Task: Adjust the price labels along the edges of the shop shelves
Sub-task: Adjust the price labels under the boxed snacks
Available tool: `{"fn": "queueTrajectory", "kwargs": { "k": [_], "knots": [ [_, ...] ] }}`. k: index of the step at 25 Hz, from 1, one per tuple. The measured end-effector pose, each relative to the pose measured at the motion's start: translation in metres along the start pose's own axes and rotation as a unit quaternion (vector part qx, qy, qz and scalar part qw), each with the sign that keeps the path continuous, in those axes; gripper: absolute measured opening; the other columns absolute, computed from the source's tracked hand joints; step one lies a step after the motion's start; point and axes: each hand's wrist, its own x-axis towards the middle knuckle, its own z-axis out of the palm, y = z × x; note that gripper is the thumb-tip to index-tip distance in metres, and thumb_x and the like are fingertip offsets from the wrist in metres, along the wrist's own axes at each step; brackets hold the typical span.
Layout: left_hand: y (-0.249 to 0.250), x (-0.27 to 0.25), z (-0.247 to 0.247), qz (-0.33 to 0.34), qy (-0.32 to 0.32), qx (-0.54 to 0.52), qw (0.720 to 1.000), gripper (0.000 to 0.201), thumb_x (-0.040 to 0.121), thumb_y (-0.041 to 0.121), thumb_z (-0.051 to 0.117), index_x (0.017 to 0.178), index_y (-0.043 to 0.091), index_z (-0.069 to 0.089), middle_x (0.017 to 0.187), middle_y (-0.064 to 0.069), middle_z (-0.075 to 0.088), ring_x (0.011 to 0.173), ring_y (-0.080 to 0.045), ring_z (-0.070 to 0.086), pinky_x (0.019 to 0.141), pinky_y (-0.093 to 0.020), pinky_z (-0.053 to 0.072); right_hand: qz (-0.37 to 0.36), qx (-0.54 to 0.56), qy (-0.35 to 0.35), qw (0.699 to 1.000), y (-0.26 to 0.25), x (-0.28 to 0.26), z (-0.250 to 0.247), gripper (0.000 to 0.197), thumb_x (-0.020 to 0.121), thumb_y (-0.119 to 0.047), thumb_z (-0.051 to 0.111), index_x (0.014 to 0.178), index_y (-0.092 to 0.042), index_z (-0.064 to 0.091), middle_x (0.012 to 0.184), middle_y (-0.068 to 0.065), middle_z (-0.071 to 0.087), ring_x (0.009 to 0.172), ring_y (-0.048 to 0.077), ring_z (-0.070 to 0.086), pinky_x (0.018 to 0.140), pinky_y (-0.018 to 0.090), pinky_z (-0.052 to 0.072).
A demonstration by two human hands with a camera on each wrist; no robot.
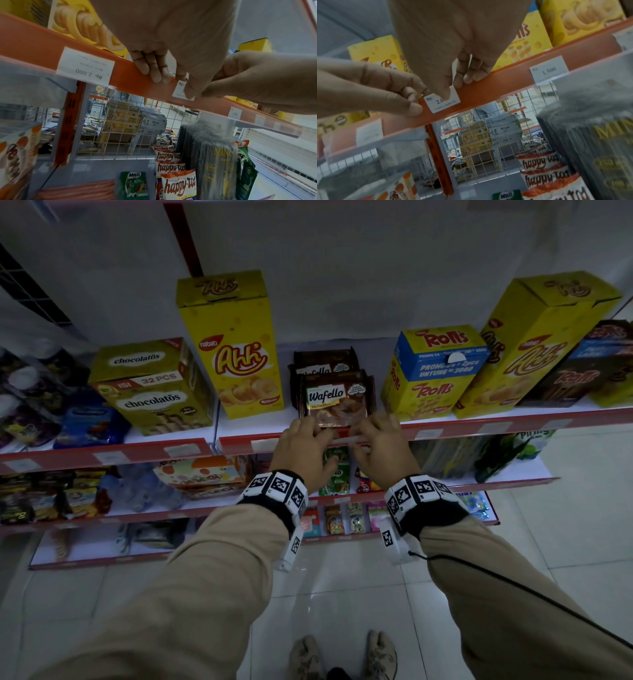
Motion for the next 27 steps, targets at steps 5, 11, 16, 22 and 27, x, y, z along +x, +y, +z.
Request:
{"fn": "queueTrajectory", "kwargs": {
  "k": [5,11,16,22,27],
  "knots": [
    [0.002,-0.002,0.002,0.016,0.022,0.006,1.000,0.036,0.092,0.033,0.045,0.123,0.017,0.053,0.122,-0.012,0.047,0.110,-0.030,0.041,0.090,-0.042,0.039,-0.005,-0.071,-0.037,0.997,-0.001,0.004,-0.003,0.020,0.091,-0.006,0.051,0.105,-0.003,0.064,0.115,0.020,0.054,0.111,0.034,0.042,0.087,0.037,0.035],
    [0.005,-0.002,0.000,0.009,0.003,0.041,0.999,0.035,0.090,0.025,0.046,0.123,0.017,0.051,0.126,-0.012,0.044,0.111,-0.032,0.040,0.090,-0.043,0.038,0.001,-0.097,-0.040,0.995,-0.004,0.001,-0.002,0.021,0.091,-0.007,0.050,0.108,-0.005,0.061,0.114,0.018,0.053,0.110,0.033,0.042,0.081,0.038,0.037],
    [0.007,-0.003,0.002,-0.009,-0.012,0.059,0.998,0.040,0.087,0.018,0.048,0.127,0.018,0.049,0.132,-0.011,0.040,0.117,-0.032,0.037,0.094,-0.042,0.037,0.015,-0.095,-0.034,0.995,-0.004,-0.002,0.003,0.025,0.092,-0.006,0.049,0.114,-0.007,0.061,0.119,0.017,0.052,0.112,0.033,0.041,0.083,0.040,0.039],
    [0.006,-0.007,0.005,-0.016,0.007,0.040,0.999,0.037,0.087,0.016,0.048,0.124,0.015,0.049,0.127,-0.009,0.044,0.113,-0.030,0.039,0.091,-0.039,0.034,0.004,-0.080,0.009,0.997,-0.004,-0.011,0.008,0.028,0.082,-0.005,0.056,0.110,-0.002,0.061,0.112,0.021,0.054,0.104,0.038,0.045,0.079,0.042,0.044],
    [0.002,-0.005,0.000,-0.009,0.010,0.010,1.000,0.036,0.086,0.014,0.050,0.122,0.013,0.051,0.123,-0.009,0.047,0.112,-0.029,0.041,0.092,-0.037,0.034,0.015,-0.077,0.031,0.996,-0.004,-0.012,0.011,0.027,0.079,-0.013,0.061,0.105,-0.004,0.063,0.110,0.017,0.055,0.102,0.036,0.046,0.081,0.041,0.044]
  ]
}}
